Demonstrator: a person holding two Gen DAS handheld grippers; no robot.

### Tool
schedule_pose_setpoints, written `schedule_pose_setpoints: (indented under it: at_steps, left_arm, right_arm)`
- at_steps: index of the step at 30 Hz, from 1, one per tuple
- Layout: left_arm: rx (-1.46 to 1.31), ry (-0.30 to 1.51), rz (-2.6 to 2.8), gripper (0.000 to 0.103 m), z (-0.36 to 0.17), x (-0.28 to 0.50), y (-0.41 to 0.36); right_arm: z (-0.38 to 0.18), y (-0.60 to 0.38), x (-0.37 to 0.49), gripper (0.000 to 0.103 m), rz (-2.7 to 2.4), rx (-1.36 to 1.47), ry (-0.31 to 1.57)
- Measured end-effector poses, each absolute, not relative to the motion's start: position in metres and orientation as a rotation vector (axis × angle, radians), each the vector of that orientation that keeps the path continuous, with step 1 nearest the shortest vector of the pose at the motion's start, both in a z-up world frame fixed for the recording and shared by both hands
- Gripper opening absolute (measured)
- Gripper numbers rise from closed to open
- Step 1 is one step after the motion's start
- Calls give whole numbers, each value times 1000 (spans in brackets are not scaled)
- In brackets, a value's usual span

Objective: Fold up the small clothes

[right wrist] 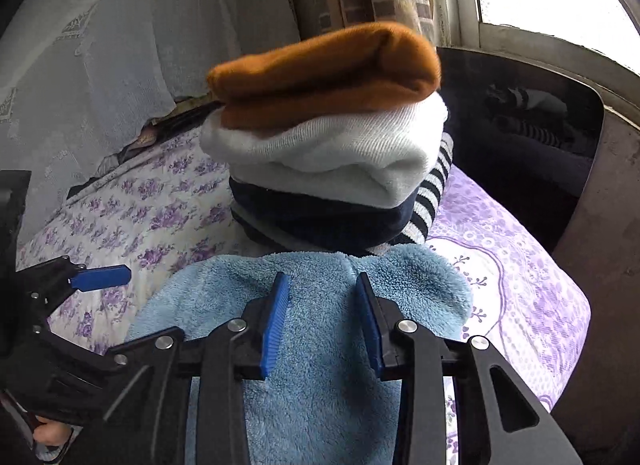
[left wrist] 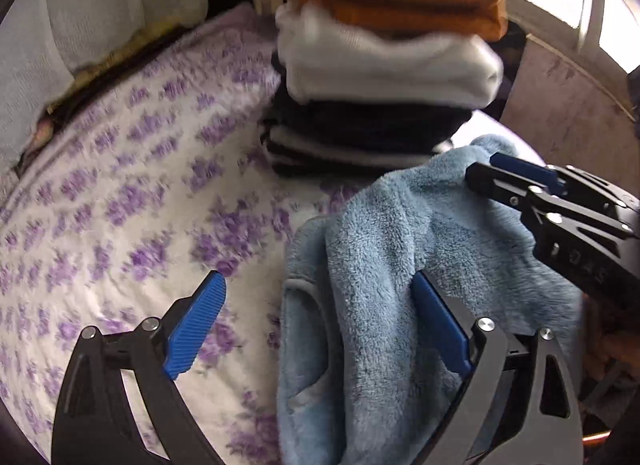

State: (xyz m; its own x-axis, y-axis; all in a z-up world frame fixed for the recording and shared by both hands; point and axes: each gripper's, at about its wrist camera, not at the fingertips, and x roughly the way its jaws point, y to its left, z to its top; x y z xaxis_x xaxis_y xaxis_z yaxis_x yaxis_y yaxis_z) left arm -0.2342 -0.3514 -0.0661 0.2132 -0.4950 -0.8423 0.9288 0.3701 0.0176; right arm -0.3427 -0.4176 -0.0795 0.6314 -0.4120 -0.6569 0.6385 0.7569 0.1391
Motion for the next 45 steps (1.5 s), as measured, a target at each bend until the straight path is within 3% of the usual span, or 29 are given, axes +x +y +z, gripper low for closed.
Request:
schedule_pose_setpoints:
  at_steps: [5, 15, 29, 37, 45]
  left_arm:
    - [588, 876, -1069, 99, -91, -224, -353]
    - [457, 1036, -1125, 99, -81, -201, -335]
    - [575, 842, -1130, 98, -42, -244, -263]
    - [701, 916, -1091, 99, -88, -260, -257]
    - [688, 905, -1082, 99, -89, -261, -253]
  right_arm:
    - [-119, -423, -318, 37, -613, 356, 743]
    - [-91, -417, -335, 38, -618, 369, 698]
    - [-28, -322, -412, 41, -599, 201, 698]
    - [-95, -309, -421, 46, -590, 269, 814]
    - [-95, -307, -428, 51, -614, 267, 770]
